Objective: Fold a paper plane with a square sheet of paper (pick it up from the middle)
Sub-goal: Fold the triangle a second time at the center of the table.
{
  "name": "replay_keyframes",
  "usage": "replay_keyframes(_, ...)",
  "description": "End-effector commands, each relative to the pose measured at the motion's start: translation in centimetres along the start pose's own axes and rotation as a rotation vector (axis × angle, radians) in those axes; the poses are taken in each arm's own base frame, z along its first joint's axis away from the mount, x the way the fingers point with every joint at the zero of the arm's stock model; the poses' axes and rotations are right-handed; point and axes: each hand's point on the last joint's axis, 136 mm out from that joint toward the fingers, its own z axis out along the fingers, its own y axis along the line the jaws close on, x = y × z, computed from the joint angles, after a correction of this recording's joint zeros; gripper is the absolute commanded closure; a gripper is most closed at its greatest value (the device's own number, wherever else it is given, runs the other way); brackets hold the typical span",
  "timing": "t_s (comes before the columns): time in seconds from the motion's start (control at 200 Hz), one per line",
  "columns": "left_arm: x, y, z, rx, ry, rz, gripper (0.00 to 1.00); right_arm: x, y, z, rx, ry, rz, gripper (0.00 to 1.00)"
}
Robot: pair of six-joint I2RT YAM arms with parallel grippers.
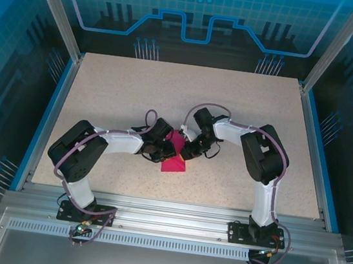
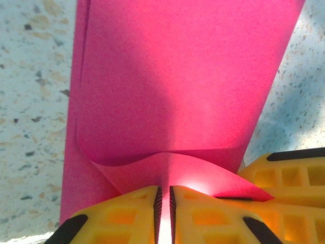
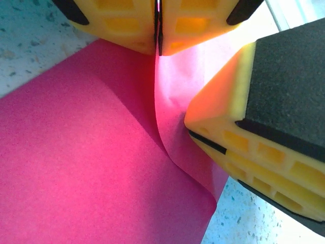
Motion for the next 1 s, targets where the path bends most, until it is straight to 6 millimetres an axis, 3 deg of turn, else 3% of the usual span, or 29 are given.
replay_keyframes(0.0,0.4,1.7,1.1,-0.056,0.004,-0.017,0.84,-0.7,-0.8,-0.3,0.001,-0.017,0.028,0.90)
replay_keyframes(0.255,0.7,2.5,1.3,-0.079,0.011,-0.024,0.85,-1.0,-0.5,-1.6,0.037,-0.068,0.046,0.86)
replay_keyframes(0.525,0.7,2.6,1.5,-0.085,0.015,-0.020,0.85,-0.1,0.5,-5.0,0.053,-0.208,0.128,0.78)
replay_keyframes(0.79,0.6,2.3,1.6,-0.079,0.019,-0.013,0.85,1.4,4.4,-3.8,-0.041,-0.213,0.120,0.83)
replay_keyframes(0.995,0.7,2.3,1.5,-0.079,0.018,-0.008,0.86,1.4,5.1,-1.3,-0.062,-0.154,0.122,0.87)
